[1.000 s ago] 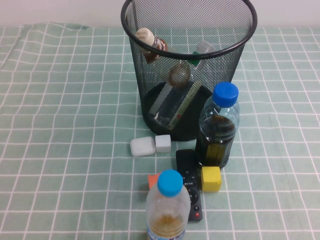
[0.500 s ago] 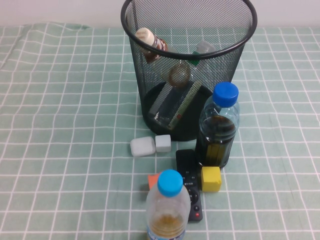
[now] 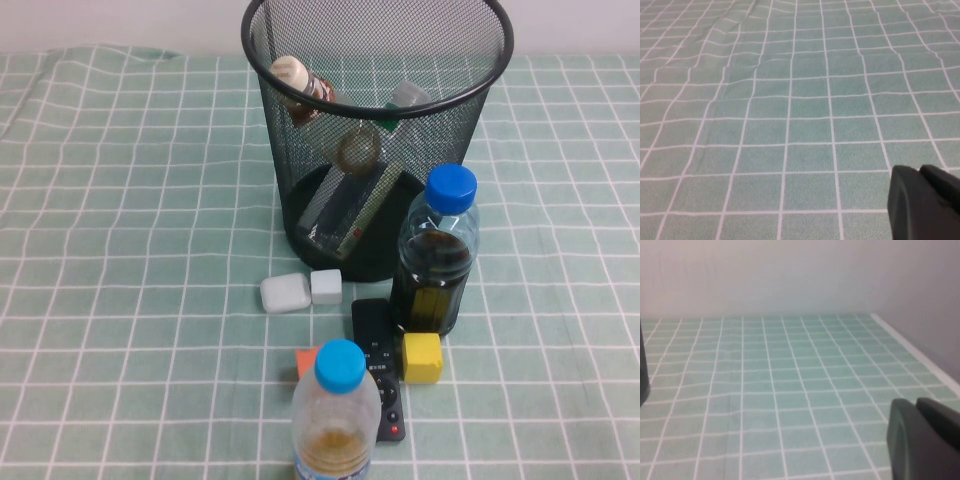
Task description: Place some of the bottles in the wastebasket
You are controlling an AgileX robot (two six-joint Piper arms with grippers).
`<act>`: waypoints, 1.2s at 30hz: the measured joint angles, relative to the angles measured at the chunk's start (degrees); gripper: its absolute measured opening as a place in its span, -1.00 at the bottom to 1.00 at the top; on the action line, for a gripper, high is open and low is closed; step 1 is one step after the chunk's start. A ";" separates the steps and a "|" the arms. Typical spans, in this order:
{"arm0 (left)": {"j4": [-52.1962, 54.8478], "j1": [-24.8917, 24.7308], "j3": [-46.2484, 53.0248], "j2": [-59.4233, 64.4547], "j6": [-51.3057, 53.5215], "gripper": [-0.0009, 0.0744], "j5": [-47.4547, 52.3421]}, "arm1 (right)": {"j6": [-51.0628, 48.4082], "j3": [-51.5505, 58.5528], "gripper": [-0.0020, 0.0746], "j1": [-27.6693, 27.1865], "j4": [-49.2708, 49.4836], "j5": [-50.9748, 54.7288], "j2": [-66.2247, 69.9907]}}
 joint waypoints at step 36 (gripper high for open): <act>0.00 0.00 0.00 0.00 0.00 -0.99 0.00 | 0.58 3.65 -0.97 0.84 2.09 9.51 0.02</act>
